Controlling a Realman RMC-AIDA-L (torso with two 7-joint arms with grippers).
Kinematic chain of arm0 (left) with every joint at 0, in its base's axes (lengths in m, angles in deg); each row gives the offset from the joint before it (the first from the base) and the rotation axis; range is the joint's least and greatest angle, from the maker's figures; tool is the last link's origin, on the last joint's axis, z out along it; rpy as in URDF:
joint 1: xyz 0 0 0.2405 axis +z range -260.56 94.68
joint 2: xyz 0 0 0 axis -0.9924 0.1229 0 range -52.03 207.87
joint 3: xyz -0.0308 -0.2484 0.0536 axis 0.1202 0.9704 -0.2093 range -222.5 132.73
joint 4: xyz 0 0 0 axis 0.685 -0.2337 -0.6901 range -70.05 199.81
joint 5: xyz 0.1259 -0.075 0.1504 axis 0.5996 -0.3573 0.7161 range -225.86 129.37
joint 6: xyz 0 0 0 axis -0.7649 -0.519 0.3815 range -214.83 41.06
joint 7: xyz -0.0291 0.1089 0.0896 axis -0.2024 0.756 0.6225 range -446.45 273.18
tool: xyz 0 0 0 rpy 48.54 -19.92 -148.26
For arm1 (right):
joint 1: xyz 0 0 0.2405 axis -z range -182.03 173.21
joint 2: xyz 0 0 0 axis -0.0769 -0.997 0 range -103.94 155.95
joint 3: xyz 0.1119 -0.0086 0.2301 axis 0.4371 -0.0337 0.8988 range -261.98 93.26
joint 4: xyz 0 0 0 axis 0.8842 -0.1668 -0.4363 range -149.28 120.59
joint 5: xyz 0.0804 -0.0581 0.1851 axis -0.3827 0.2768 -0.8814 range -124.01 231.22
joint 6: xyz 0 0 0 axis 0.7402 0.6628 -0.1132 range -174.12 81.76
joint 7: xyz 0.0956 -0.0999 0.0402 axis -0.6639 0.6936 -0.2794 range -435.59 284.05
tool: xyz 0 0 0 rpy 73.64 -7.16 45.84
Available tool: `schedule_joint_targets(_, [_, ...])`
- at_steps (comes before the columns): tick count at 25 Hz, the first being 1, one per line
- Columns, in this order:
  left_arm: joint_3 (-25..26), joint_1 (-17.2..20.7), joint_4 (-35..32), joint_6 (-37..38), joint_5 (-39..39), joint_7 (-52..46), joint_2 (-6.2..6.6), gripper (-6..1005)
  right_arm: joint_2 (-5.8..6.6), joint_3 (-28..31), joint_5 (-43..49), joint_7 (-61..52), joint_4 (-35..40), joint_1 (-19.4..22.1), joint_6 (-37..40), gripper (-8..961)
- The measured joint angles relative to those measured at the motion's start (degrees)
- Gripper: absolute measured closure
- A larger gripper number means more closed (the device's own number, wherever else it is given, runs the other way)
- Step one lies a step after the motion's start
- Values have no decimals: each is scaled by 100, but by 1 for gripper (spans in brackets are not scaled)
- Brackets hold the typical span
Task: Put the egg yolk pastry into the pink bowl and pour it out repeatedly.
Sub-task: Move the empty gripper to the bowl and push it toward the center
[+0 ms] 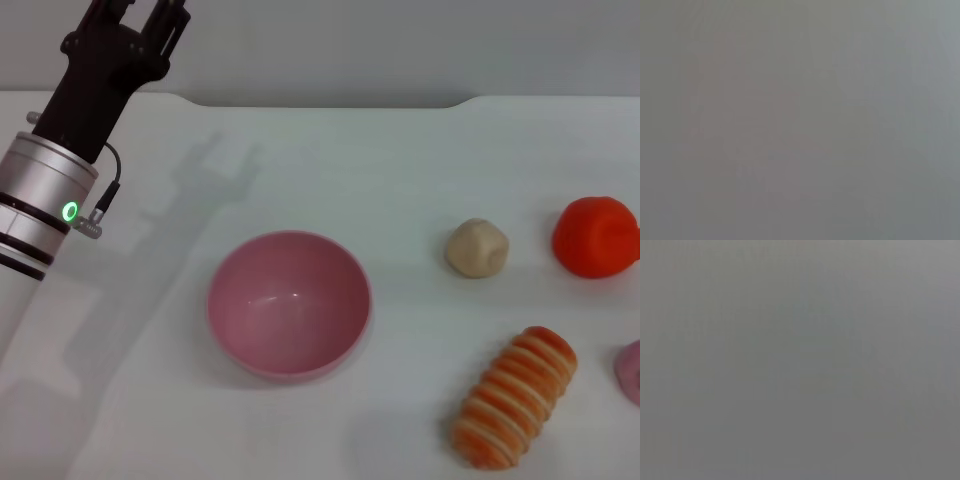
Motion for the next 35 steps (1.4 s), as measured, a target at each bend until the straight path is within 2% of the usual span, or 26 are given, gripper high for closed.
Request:
schedule_joint_targets(5, [21,24,127,-170,-50,778,-69,362,24,1,0,59,-149,-84,-17,471])
schedule_joint_targets(11, [76,42,154,-270,-60,947,-84,364,22,-9,1,75,-139,-84,-8,474])
schedule_joint_targets(12, [262,112,159,-354,-69,1038,-91,364,17,-8,1,75,-137,-76,-4,474])
schedule_joint_targets(14, [315,148,137,-356,-73,1035,-91,365,11,-5,1,74,-135,-59,-6,475])
schedule_joint_targets(20, [320,164,103,-358,-73,977,-83,367,9,-10,1,46,-139,-78,-25,479])
schedule_joint_targets(21, [291,128,58,-355,-4,318,-3,367,12,-14,1,41,-140,-79,-26,479])
schedule_joint_targets(22, [298,9,31,-290,278,-725,189,373,15,-18,1,37,-140,-82,-26,480])
schedule_joint_targets(25, [298,9,31,-290,278,-725,189,391,20,-23,1,32,-142,-88,-26,481])
schedule_joint_targets(26, [318,-93,-11,-236,539,-1320,339,397,20,-24,1,29,-145,-88,-26,482])
schedule_joint_targets(27, [318,-93,-11,-236,539,-1320,339,417,20,-23,1,27,-145,-88,-26,482])
schedule_joint_targets(28, [549,-361,-156,139,1444,-2615,658,438,20,-23,1,27,-146,-88,-26,483])
schedule_joint_targets(29, [807,-457,-211,333,1900,-3019,740,458,20,-23,0,26,-146,-87,-26,483])
schedule_joint_targets(31, [807,-457,-211,333,1900,-3019,740,458,23,-23,1,25,-143,-85,-26,484])
schedule_joint_targets(32, [1676,-661,-533,771,3466,-4183,903,458,26,-24,1,25,-141,-83,-26,485])
schedule_joint_targets(33, [2175,-778,-878,990,4435,-4922,997,458,34,-23,1,22,-133,-78,-25,486])
schedule_joint_targets(34, [2449,-851,-1118,1119,5050,-5360,1046,458,34,-23,1,22,-133,-78,-25,486])
schedule_joint_targets(35, [2449,-851,-1118,1119,5050,-5360,1046,457,42,-22,1,17,-128,-77,-25,487])
